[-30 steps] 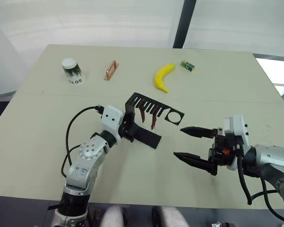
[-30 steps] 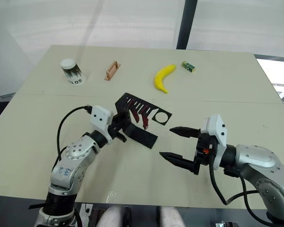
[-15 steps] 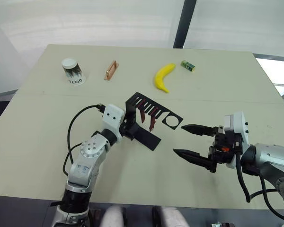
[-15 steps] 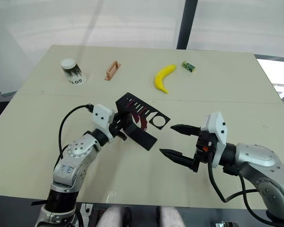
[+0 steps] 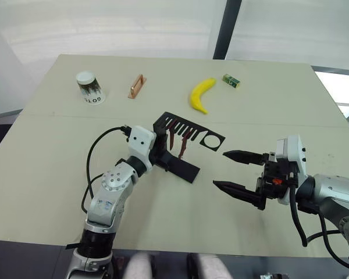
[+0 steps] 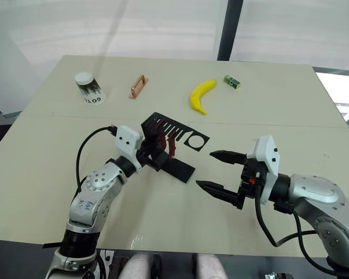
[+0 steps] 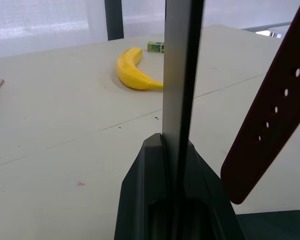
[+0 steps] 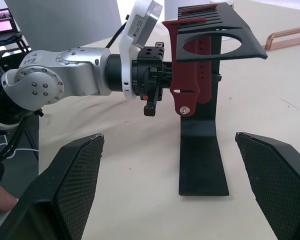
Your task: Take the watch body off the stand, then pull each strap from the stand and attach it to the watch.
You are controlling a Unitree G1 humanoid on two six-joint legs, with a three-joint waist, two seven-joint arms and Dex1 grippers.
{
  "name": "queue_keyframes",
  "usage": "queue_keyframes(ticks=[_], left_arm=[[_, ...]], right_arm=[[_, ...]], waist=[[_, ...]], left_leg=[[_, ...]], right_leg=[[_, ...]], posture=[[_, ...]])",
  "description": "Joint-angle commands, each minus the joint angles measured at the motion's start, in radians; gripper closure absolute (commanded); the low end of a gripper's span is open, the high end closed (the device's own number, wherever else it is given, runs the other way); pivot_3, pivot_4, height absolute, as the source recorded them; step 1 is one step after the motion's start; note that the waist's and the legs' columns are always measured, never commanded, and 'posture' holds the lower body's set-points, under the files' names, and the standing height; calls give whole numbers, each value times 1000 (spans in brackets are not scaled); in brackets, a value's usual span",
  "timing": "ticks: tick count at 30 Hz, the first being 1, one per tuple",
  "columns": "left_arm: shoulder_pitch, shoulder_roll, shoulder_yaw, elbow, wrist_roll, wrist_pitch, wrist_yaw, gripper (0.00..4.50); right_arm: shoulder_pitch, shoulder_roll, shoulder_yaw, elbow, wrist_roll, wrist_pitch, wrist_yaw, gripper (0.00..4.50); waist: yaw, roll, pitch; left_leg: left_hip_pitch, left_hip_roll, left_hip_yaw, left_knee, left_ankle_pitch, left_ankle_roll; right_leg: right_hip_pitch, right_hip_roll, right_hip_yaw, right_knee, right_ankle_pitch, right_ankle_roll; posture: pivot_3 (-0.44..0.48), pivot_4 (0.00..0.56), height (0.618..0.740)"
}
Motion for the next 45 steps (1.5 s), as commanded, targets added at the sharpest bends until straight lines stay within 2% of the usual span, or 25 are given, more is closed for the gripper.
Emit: queue_keyframes(ticks=[1,7,14,16,18,20,24,31,36,45], left_arm=[[-42,-14,18,-41,13,-5,32,4448],[-99,-54,57,-20,38,56,130,4448],[-210,-136,117,144,95,80,303,4448],[-254,-151,107,206,125,75,340,4448],[-287,-178,105,262,141,62,382,4448],[-296,-198,104,290,147,50,403,4448],[-286,-226,85,333,178,-31,439,4448],[-275,-250,66,358,198,-88,452,4448],[-238,-260,60,324,210,-86,452,4448],[-197,-275,28,274,242,-102,459,4448]], right_arm=[[-34,4,-1,-17,-5,-10,-29,0],[-105,53,73,-4,-91,0,-141,0],[-239,173,205,28,-207,73,-339,0],[-284,246,260,28,-279,93,-444,0],[-339,375,290,41,-306,156,-594,0],[-374,456,307,53,-329,198,-664,0],[-435,546,346,111,-424,204,-745,0],[-484,657,410,211,-563,158,-802,0],[-528,756,408,295,-610,132,-816,0],[-588,835,403,390,-689,63,-807,0]], waist=[[-1,0,0],[-1,-2,1],[-1,-2,1],[0,-2,1],[-2,-3,1],[-1,-3,1],[-2,-3,0],[-3,-3,0],[-4,-3,-1],[-5,-3,-1]], left_leg=[[0,0,0,0,0,0],[-1,0,0,0,0,0],[-2,0,0,0,0,0],[-3,0,0,1,0,0],[-4,0,0,1,0,-1],[-4,0,0,1,1,-1],[-14,0,1,4,1,-2],[-15,0,0,5,1,-2],[-15,0,0,5,1,-2],[-15,0,0,5,1,-2]], right_leg=[[0,0,0,0,0,0],[-1,0,0,0,0,0],[-3,0,0,1,0,0],[-4,-1,0,2,0,0],[-5,-1,-1,2,0,0],[-7,-1,0,4,0,0],[-20,-2,-1,17,0,0],[-21,-3,-2,18,0,0],[-21,-3,-2,19,0,0],[-21,-3,-2,19,0,0]], posture=[[0,150,740],[0,150,740],[0,150,740],[0,150,740],[0,150,740],[0,150,740],[0,150,740],[0,150,740],[0,150,740],[0,150,740]])
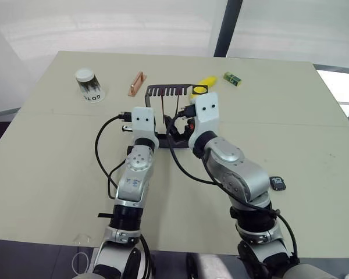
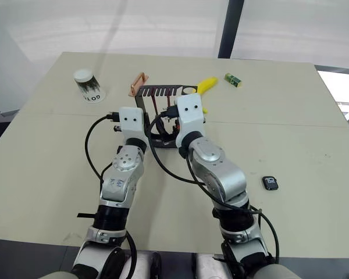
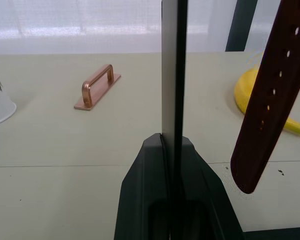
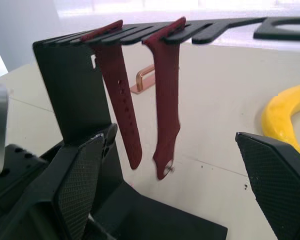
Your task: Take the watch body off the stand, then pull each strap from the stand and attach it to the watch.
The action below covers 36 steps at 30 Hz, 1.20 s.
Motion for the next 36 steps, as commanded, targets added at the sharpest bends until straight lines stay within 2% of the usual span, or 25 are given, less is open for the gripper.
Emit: queue_keyframes(ticks=[1,5,8,10,31,34,36], left_arm=[[26,-20,-41,-34,23,-10,0,4448],[39,-31,-38,-47,29,1,7,4448],[47,-39,-31,-59,32,11,12,4500],[48,-41,-27,-60,33,13,14,4500],[27,-39,-21,-33,33,-8,24,4500],[26,-37,-20,-31,32,-8,22,4500],[25,-38,-15,-23,31,-9,25,4500]], right_arm=[[-30,31,-21,1,-21,-41,-6,0],[-51,13,5,30,-93,-98,3,0],[-39,16,9,32,-116,-108,4,868],[-38,26,0,33,-115,-104,7,1728],[5,64,-6,53,-155,-104,-3,1728],[1,72,1,54,-166,-119,1,2510],[1,78,5,53,-168,-121,6,3488]], waist=[[-1,0,0],[-1,0,0],[-1,0,0],[-1,0,0],[-1,0,0],[-1,0,0],[-1,0,0]], left_leg=[[0,0,0,0,0,0],[0,0,0,0,0,0],[0,0,0,0,0,0],[0,0,0,0,0,0],[0,0,0,0,0,0],[0,0,0,0,0,0],[0,0,0,0,0,0]], right_leg=[[0,0,0,0,0,0],[0,0,0,0,0,0],[0,0,0,0,0,0],[0,0,0,0,0,0],[0,0,0,0,0,0],[0,0,0,0,0,0],[0,0,0,0,0,0]], posture=[[0,150,740],[0,150,740],[0,150,740],[0,150,740],[0,150,740],[0,150,740],[0,150,740]])
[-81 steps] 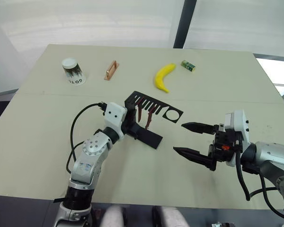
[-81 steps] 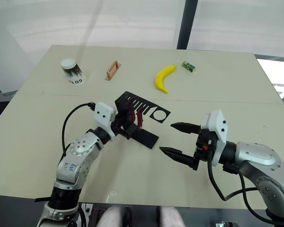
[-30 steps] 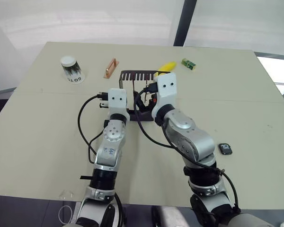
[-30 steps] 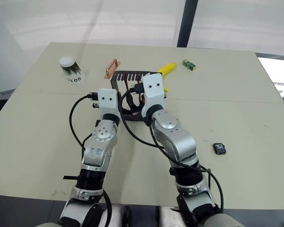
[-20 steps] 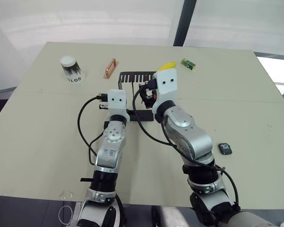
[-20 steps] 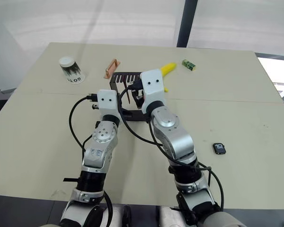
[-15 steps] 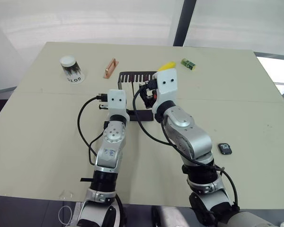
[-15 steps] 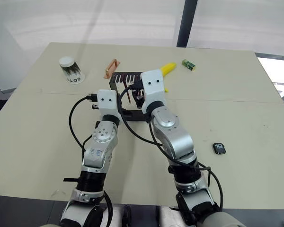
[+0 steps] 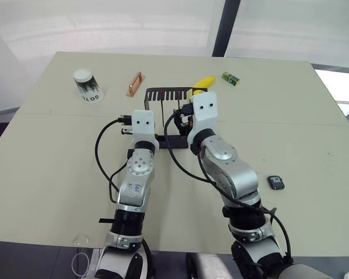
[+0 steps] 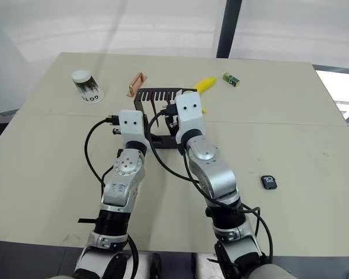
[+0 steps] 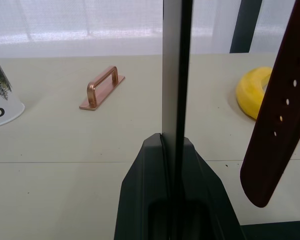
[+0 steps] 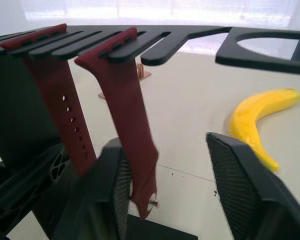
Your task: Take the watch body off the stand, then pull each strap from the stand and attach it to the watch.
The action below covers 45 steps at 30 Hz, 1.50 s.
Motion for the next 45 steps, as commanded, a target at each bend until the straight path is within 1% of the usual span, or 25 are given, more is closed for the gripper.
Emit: queue_keyframes(ticks=[1,2,11,14,21,25,28,32,35,39,45], left_arm=[[-8,-19,-6,11,2,1,5,4500],[-10,-20,-4,14,2,0,7,4500],[-17,-19,-4,22,2,-6,8,4500],[-18,-21,-3,26,1,-5,11,4500],[-7,-19,-16,21,3,-2,0,4500],[0,-13,-20,10,7,4,-9,4500],[45,-1,-41,-55,8,43,-44,4500],[112,14,-58,-163,12,110,-79,4500],[129,7,-61,-177,17,131,-79,4500],[116,-1,-47,-162,18,136,-66,4500],[105,3,-35,-151,11,136,-72,4500]], right_arm=[[-5,24,9,-27,-11,-32,7,3988],[-2,26,11,-29,-12,-30,7,4476],[-12,-13,49,-60,-40,-67,59,4476],[-13,-42,71,-95,-52,-76,90,4476],[13,-59,70,-166,-44,-50,124,4476],[52,-97,68,-247,-20,-35,177,4476],[97,-139,25,-331,26,0,223,4476],[151,-197,-61,-425,160,31,331,4476],[173,-239,-105,-448,222,50,372,4476],[171,-275,-154,-450,293,73,405,4476],[179,-340,-174,-458,366,79,448,4476]], waist=[[0,0,0],[0,0,0],[0,0,0],[0,0,0],[0,0,0],[1,0,0],[1,0,0],[2,0,0],[0,0,0],[1,0,0],[2,0,0]], left_leg=[[0,0,0,0,0,0],[0,0,0,0,0,0],[0,0,0,0,0,0],[0,0,0,0,0,0],[0,0,0,0,0,0],[0,0,0,0,0,0],[0,0,0,0,0,0],[0,0,0,-1,0,0],[0,0,0,-1,0,0],[1,0,0,-1,0,0],[1,0,0,-1,0,0]], right_leg=[[0,0,0,0,0,0],[0,0,0,0,0,0],[0,0,0,0,0,0],[0,0,0,0,0,0],[0,0,0,0,0,0],[0,0,0,-1,0,0],[0,0,0,-1,0,0],[0,0,0,-2,0,0],[1,0,0,-2,0,0],[2,1,1,-3,0,0],[2,1,1,-3,0,0]], posture=[[0,150,740],[0,150,740],[0,150,740],[0,150,740],[0,150,740],[0,150,740],[0,150,740],[0,150,740],[0,150,740],[0,150,740],[0,150,740]])
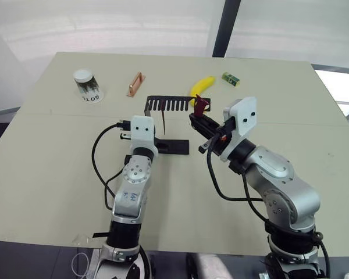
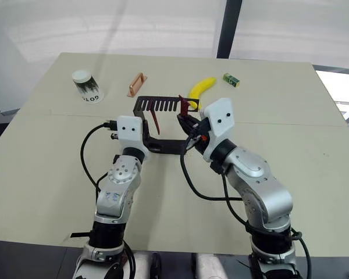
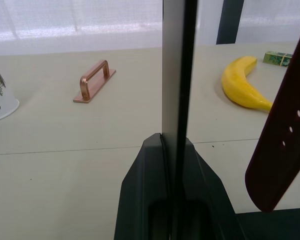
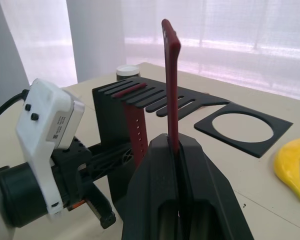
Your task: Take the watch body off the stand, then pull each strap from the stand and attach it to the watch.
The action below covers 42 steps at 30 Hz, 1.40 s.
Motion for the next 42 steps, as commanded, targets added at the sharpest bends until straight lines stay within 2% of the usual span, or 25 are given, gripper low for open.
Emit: queue_keyframes(ticks=[1,4,8,11,14,17,19,21,23,25,27,29,32,35,37,38,42], left_arm=[[16,-10,0,10,-7,24,-9,4500],[21,9,8,-26,-27,36,-43,3530],[56,65,21,-125,-58,108,-122,1503],[103,167,47,-240,-89,177,-223,37],[152,263,123,-325,-179,229,-338,37],[240,358,231,-401,-335,262,-500,37],[310,418,290,-437,-470,278,-635,37],[364,467,394,-418,-649,400,-736,37],[422,570,449,-411,-769,413,-909,37],[422,670,472,-416,-879,432,-1038,37],[389,714,484,-401,-969,456,-1068,37],[316,714,481,-395,-1080,484,-1046,37],[203,684,424,-376,-1155,500,-983,37],[88,613,381,-313,-1207,501,-895,37],[26,566,350,-260,-1215,491,-854,693],[10,556,338,-246,-1212,489,-846,754],[-25,531,253,-227,-1179,475,-843,2625]], right_arm=[[3,-29,-27,-53,51,-7,39,4476],[15,-59,-40,-55,87,-9,63,4500],[19,-111,-76,-49,154,0,107,4500],[25,-170,-93,-27,195,-5,169,4500],[29,-210,-99,-2,227,-19,226,4500],[40,-256,-92,17,251,-45,309,4500],[44,-284,-94,31,290,-38,367,4500],[48,-310,-96,44,355,-9,432,4500],[50,-329,-106,61,424,30,479,4500],[37,-329,-120,102,508,76,498,4500],[21,-329,-119,129,557,103,508,4500],[0,-336,-108,148,593,125,533,4500],[-41,-331,-92,192,640,171,540,4500],[-109,-331,-70,255,658,212,558,4500],[-153,-318,-58,291,647,218,557,4500],[-165,-314,-53,301,641,219,557,4500],[-181,-320,-24,309,608,208,563,4500]], waist=[[0,0,0],[-1,0,0],[-2,-1,0],[-3,0,0],[-4,0,0],[-5,0,0],[-6,0,0],[-6,0,0],[-6,-1,1],[-7,-2,1],[-5,-1,2],[-1,-1,2],[-2,-1,2],[-7,-1,2],[-10,-1,2],[-12,-1,2],[-23,-1,2]], left_leg=[[0,0,0,0,0,0],[0,0,0,0,0,0],[-1,0,0,0,0,0],[-1,0,0,-1,0,0],[-1,1,0,-1,0,0],[0,1,0,-1,0,0],[-1,1,0,-1,0,0],[-1,1,-1,-1,0,0],[0,0,-1,-1,0,0],[0,0,-3,-1,0,0],[0,0,-4,-1,0,0],[0,-1,-4,-1,-1,1],[-1,-1,-5,-1,-1,2],[-1,-1,-5,-1,-1,2],[-1,0,-4,0,-1,2],[-1,0,-4,0,-1,2],[-1,0,-5,0,-1,2]], right_leg=[[0,0,0,0,0,0],[0,0,0,0,0,0],[0,0,0,0,0,0],[0,0,0,-1,0,0],[0,0,0,-1,0,0],[0,0,0,-1,0,0],[0,0,0,-2,0,0],[0,0,0,-2,0,0],[1,-1,-1,-3,0,0],[1,-1,-2,-6,0,-1],[2,-1,-2,-8,0,-1],[3,-2,-3,-9,0,-1],[3,-2,-3,-10,0,-1],[2,-2,-3,-9,0,-1],[2,-1,-3,-7,0,-1],[1,-1,-3,-7,0,-1],[1,0,-3,-4,0,-1]], posture=[[0,150,740],[0,150,740],[0,150,740],[0,150,740],[0,150,740],[0,150,740],[0,150,740],[0,150,740],[0,150,740],[0,150,740],[0,150,740],[0,150,740],[0,150,740],[0,150,740],[0,150,740],[0,150,740],[0,150,740]])
